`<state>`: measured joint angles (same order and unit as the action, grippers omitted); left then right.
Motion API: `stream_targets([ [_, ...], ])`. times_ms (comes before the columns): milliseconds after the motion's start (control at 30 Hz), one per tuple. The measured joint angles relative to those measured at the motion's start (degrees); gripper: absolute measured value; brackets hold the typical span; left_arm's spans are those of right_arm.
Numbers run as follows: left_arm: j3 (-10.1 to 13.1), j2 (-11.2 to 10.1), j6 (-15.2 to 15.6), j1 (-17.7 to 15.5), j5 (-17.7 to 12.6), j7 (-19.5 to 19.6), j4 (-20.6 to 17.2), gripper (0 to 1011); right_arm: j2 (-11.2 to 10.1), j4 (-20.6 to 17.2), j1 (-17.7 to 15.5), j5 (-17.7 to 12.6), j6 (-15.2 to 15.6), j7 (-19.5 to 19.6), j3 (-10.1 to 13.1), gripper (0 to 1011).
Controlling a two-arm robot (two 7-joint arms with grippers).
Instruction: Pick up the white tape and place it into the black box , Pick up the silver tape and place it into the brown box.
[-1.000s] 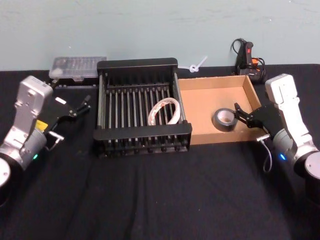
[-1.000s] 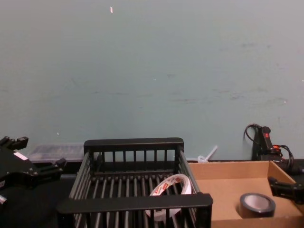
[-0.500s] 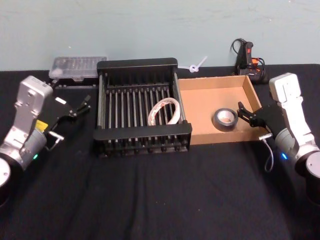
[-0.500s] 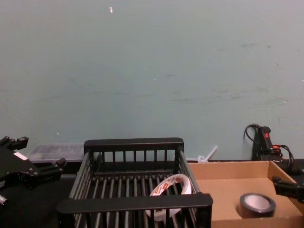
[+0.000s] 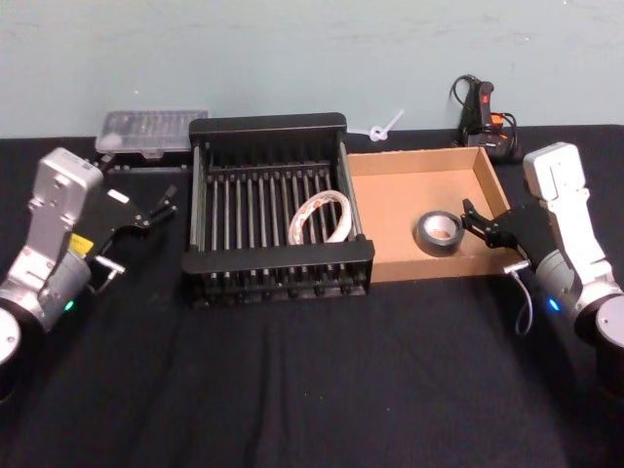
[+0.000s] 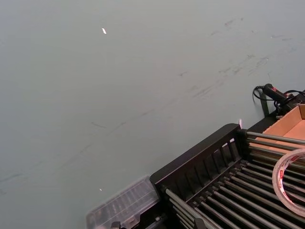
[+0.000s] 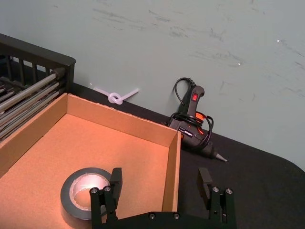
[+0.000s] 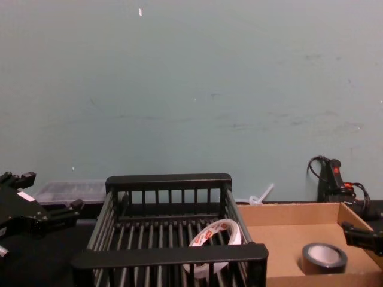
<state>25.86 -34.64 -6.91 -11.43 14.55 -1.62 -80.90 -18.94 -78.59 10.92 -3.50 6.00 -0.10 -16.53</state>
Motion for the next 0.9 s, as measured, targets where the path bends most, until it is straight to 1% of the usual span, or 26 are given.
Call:
stream_targets([
  [900,0.00,0.00,0.00,0.00,0.00,0.00,0.00,1001,-0.05,0.00,0.01,0.00,-0.04,-0.10,-0.08,1003],
])
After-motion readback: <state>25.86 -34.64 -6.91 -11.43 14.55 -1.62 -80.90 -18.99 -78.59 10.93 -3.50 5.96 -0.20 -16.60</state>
